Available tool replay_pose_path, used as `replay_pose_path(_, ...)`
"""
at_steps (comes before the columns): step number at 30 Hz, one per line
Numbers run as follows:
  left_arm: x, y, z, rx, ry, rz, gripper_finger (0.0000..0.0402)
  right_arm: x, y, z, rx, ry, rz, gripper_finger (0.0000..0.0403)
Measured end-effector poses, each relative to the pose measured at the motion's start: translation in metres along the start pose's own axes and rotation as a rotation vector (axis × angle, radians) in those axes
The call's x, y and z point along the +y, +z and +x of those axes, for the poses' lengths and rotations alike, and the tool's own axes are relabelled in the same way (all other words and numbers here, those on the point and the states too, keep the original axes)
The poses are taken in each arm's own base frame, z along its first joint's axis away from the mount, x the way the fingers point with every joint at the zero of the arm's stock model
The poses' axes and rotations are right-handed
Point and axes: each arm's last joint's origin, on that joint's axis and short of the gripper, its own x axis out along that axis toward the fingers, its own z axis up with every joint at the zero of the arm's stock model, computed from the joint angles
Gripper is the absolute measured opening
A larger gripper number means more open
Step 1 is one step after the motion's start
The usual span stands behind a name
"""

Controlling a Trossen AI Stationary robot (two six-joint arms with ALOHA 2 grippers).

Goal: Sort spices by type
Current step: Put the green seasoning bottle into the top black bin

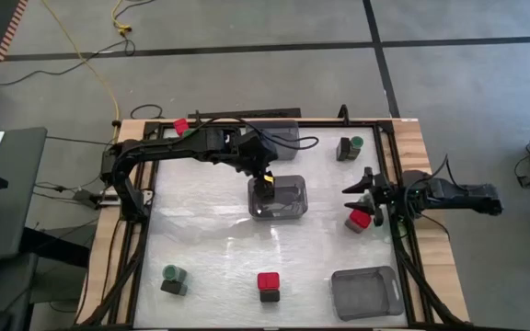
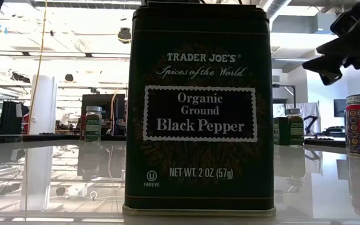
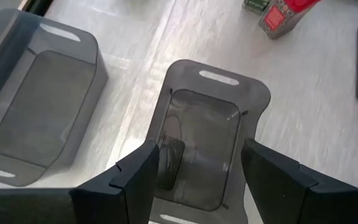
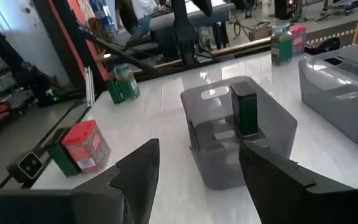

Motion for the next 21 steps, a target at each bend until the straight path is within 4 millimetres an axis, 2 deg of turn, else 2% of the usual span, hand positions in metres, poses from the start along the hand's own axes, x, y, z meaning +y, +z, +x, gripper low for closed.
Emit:
replay_pose_path(11,-0.0007,0.002,0.0,-0.022,-0.005,0.007,0.0223,-0.0003,0.0008,0.0,-0.009,-0.004,-0.04,0.0249)
replay_pose_path(21,-0.0069,0.0008,-0.0004,-0.023,-0.003,0.105,0.0289,0.0004,0.004,0.0,-0.044,0.002,-0.055,0.0249)
